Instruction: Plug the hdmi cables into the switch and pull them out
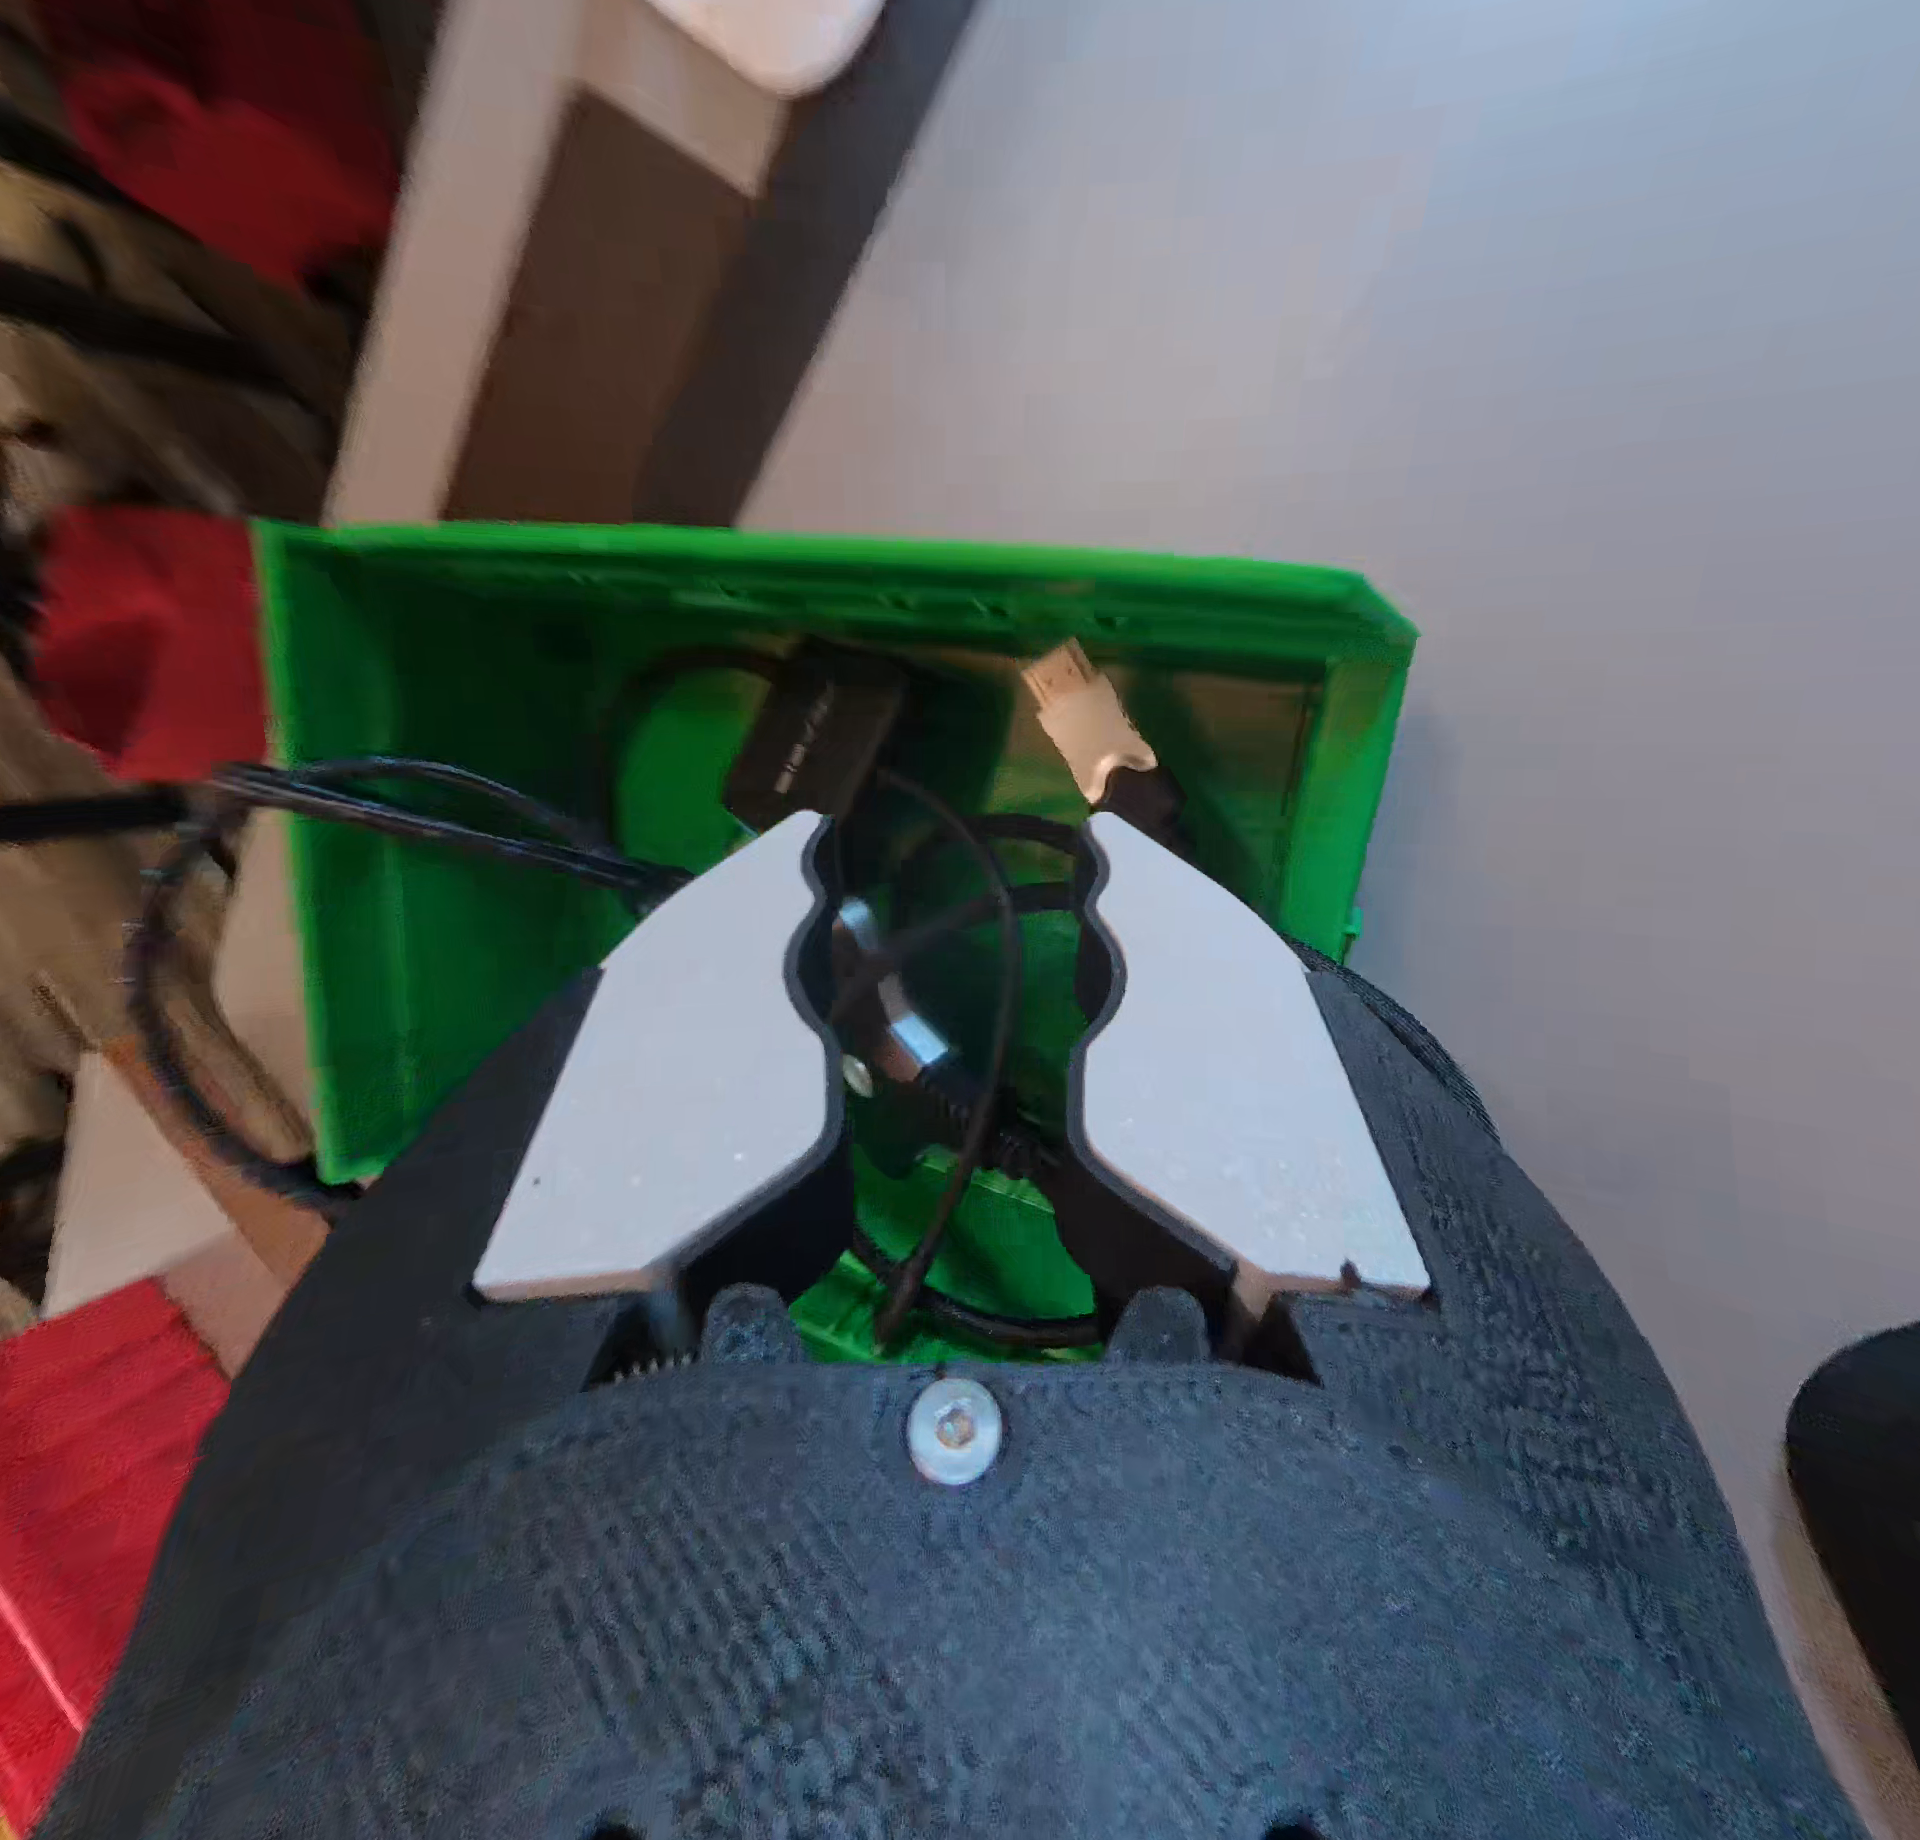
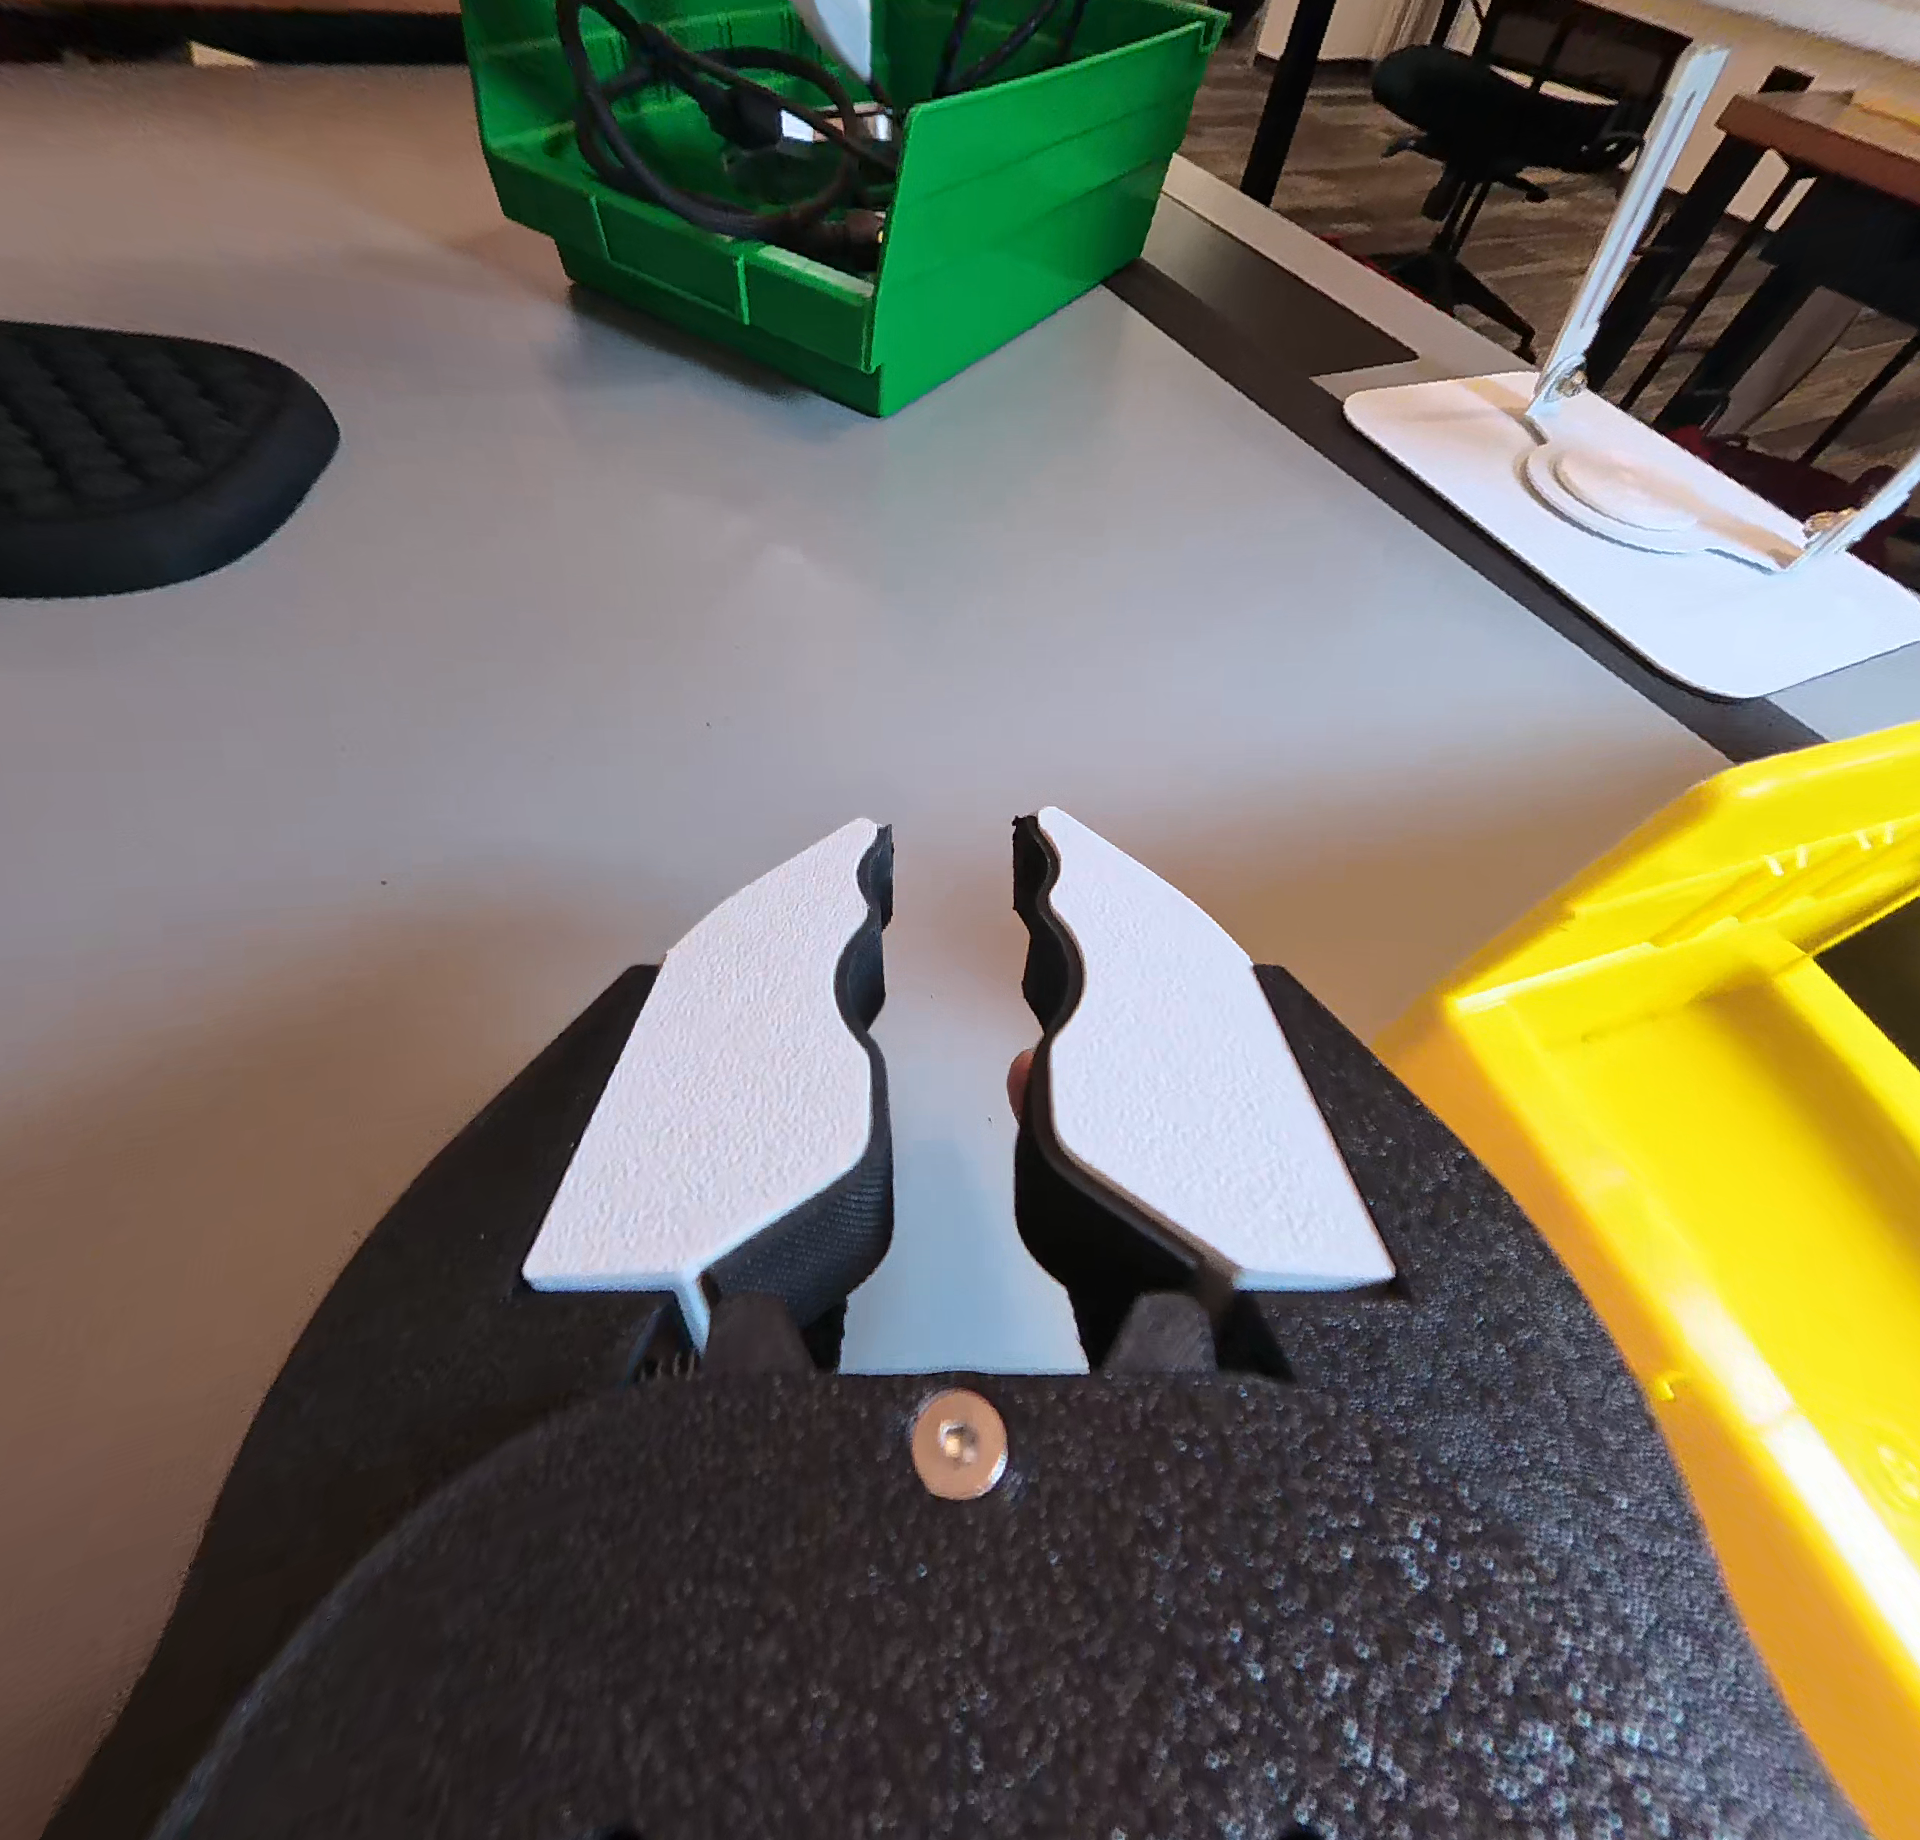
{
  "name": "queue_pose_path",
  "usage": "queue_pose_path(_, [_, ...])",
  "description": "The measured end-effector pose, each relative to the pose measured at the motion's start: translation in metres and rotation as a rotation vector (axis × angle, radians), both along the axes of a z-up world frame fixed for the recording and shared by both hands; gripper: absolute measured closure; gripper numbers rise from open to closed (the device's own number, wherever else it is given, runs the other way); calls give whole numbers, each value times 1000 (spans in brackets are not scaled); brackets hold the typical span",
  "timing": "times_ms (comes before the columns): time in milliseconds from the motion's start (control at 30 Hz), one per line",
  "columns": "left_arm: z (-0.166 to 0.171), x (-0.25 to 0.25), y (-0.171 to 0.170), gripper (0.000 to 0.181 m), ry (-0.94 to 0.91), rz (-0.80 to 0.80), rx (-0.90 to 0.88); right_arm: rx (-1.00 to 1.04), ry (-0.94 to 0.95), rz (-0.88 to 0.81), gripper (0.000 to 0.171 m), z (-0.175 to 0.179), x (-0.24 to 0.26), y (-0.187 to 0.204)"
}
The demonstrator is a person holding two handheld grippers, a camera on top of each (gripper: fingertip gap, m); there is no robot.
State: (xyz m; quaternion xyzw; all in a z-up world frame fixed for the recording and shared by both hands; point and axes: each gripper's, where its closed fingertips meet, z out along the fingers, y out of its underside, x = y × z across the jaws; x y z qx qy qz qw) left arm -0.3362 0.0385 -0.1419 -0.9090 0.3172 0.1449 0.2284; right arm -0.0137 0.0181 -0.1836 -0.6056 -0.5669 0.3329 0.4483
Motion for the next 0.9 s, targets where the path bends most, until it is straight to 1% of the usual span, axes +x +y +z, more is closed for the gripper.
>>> queue_pose_path(33, [-12,-6,3,137,17,26,-24,2,-5,0,149,-1,0,0])
queue_pose_path(133, [-39,-20,9,141,75,79,-83,-15,-5,0,149,-3,1,1])
queue_pose_path(233, [-51,-35,14,147,155,137,-116,-15,-8,0,149,-3,2,1])
queue_pose_path(267, [-54,-35,15,153,166,138,-125,-10,-9,0,149,-3,2,1])
queue_pose_path(367, [-55,-32,18,171,237,90,-141,6,-13,1,149,-2,3,0])
queue_pose_path(433, [-44,-35,20,175,314,85,-125,19,-20,-2,150,-1,4,0])
queue_pose_path(533, [-10,-44,21,176,432,78,-69,37,-26,-1,150,-1,5,0])
queue_pose_path(700, [62,-58,17,176,456,101,98,38,-11,5,150,2,4,-1])
queue_pose_path(767, [90,-58,14,177,432,102,189,39,-7,6,150,2,3,-2])
queue_pose_path(867, [147,-55,11,177,442,106,379,30,-1,4,150,1,1,-2])
queue_pose_path(900, [164,-51,10,176,409,104,441,20,1,5,150,1,-1,-2])
